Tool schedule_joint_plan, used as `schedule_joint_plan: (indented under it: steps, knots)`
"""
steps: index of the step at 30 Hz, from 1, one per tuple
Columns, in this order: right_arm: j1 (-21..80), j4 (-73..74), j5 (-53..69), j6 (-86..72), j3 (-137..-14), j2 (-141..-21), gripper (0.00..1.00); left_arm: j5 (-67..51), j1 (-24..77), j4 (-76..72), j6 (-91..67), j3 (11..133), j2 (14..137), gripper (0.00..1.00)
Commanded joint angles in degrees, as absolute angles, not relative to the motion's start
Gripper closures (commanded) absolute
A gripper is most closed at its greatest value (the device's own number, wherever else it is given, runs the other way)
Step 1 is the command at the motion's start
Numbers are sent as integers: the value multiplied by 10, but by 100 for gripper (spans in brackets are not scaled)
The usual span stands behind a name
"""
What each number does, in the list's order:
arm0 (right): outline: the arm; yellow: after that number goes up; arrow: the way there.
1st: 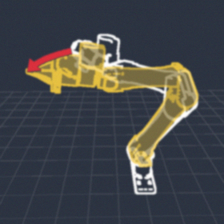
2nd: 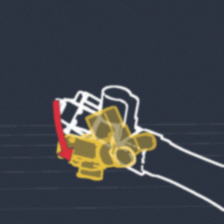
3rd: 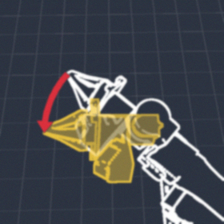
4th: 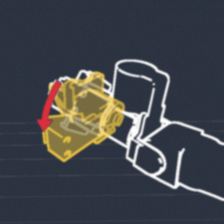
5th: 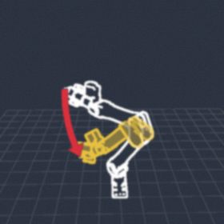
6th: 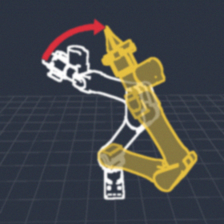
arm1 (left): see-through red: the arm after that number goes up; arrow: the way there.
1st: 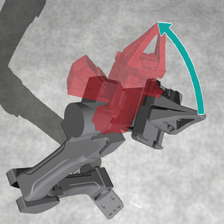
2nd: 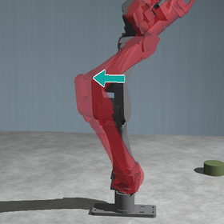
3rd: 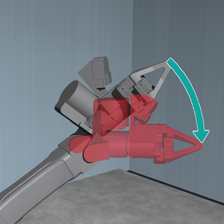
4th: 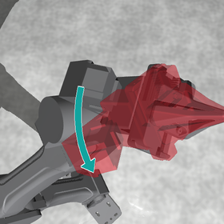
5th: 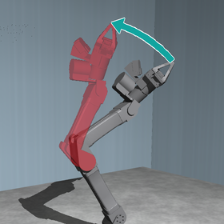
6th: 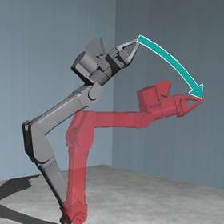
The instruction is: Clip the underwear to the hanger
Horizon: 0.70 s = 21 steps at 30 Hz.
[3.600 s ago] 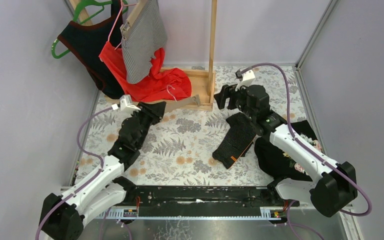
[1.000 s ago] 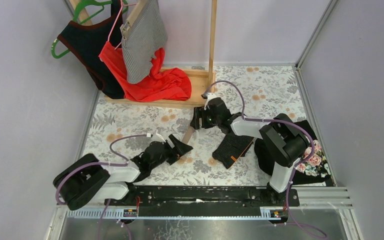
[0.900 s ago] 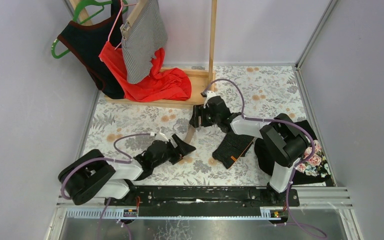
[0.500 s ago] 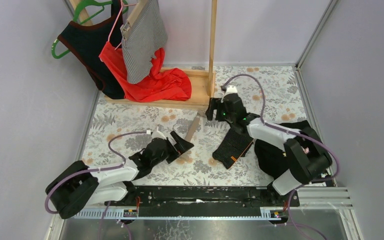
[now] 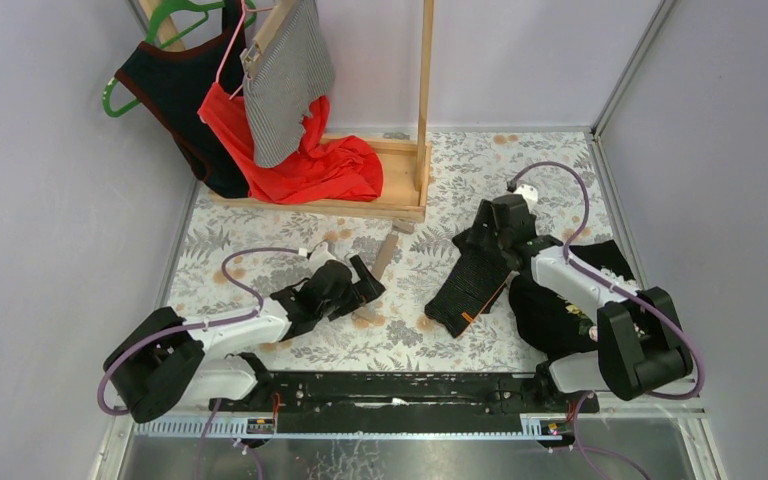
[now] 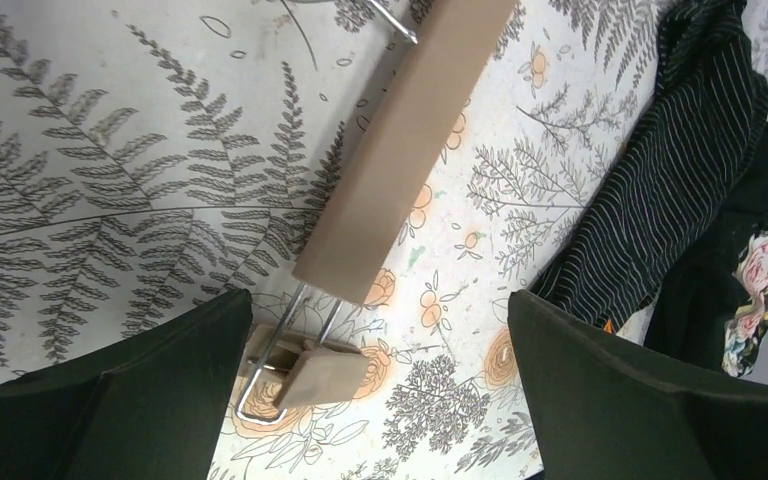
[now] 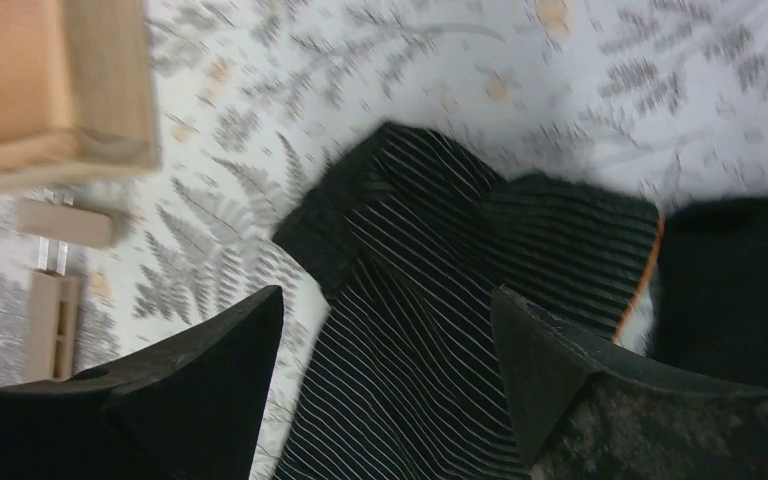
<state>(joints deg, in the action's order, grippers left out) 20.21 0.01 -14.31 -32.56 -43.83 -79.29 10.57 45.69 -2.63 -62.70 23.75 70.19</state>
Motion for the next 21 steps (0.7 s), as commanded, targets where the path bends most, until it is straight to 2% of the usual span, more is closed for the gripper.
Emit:
schedule_joint_plan:
  steps: [1, 12, 21]
  knots:
    - [185, 19, -186, -357, -390, -735, 18, 116, 480, 5, -603, 243, 718, 0]
    - [126, 18, -154, -355, -336, -697, 18, 136, 509, 21, -597, 248, 715, 0]
    - [77, -85, -99, -361, -284, -724, 22, 196, 510, 97, -597, 254, 608, 0]
